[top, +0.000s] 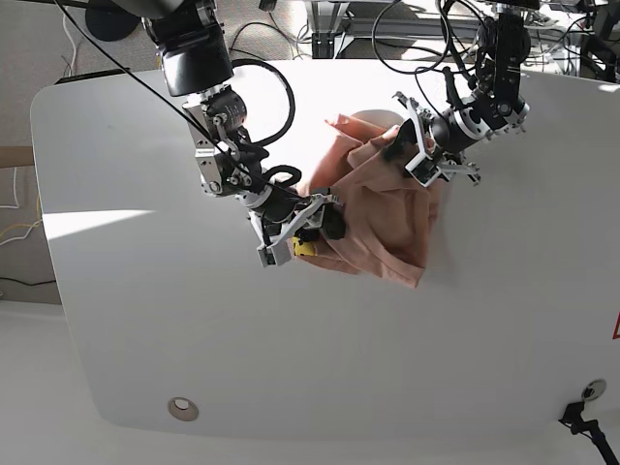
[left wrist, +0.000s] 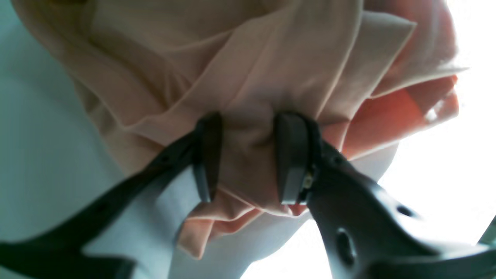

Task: Fold the T-shirt properly
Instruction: 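Lower the shirt onto the table with both grippers, spreading it, then pull the shirt edges with both grippers to square the folded bundle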

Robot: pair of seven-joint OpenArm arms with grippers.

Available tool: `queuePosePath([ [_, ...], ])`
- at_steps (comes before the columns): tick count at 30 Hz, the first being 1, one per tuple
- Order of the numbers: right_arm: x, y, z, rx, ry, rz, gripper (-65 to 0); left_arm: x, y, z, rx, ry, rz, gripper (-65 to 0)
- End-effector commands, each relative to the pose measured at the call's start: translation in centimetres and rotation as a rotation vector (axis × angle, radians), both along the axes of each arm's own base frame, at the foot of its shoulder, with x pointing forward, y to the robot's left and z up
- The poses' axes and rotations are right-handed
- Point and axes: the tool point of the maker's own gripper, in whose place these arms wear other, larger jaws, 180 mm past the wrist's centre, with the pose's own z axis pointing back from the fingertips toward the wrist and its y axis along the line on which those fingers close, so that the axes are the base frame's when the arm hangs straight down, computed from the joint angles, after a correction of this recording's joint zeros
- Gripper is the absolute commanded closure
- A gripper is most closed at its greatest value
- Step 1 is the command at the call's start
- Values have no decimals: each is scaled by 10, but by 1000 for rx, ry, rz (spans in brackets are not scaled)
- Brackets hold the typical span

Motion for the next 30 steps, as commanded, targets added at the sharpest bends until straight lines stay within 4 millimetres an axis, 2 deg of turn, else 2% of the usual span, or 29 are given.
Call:
queuePosePath([
  [1,-1,-13,-1,-31,-5,-6,-308,12,9,8,4,-34,0,-208],
  [6,-31,-29,2,-58,-27,7,-307,41,38,9,69,-56,12,-208],
  [11,-63,-33,1,-61,-17,19,-307,76,53,23,88,-102,34,-208],
  [13,-69,-30,5,-53,-23,21,-307,87,63,35,99,-138,51,-208],
  [15,-72,-26,21,-39,-58,26,-307,93,74,44,98,-163,87,-208],
  [17,-73,-27,39,-41,-107,41,-307,107,83,74,95,-252,119,-208],
  [19,-71,-21,60,-42,-146,75,-307,112,84,100,93,-331,123,-208],
  [23,-57,-14,94,-41,-229,106,-307,94,77,121,112,-393,102,-208],
  [25,-44,-11,101,-36,-252,103,-307,78,68,117,107,-381,80,-208],
  [27,-30,-12,96,-43,-244,94,-307,62,54,102,69,-335,80,-208],
  [30,-6,-15,77,-56,-197,78,-307,37,42,77,29,-252,91,-208],
])
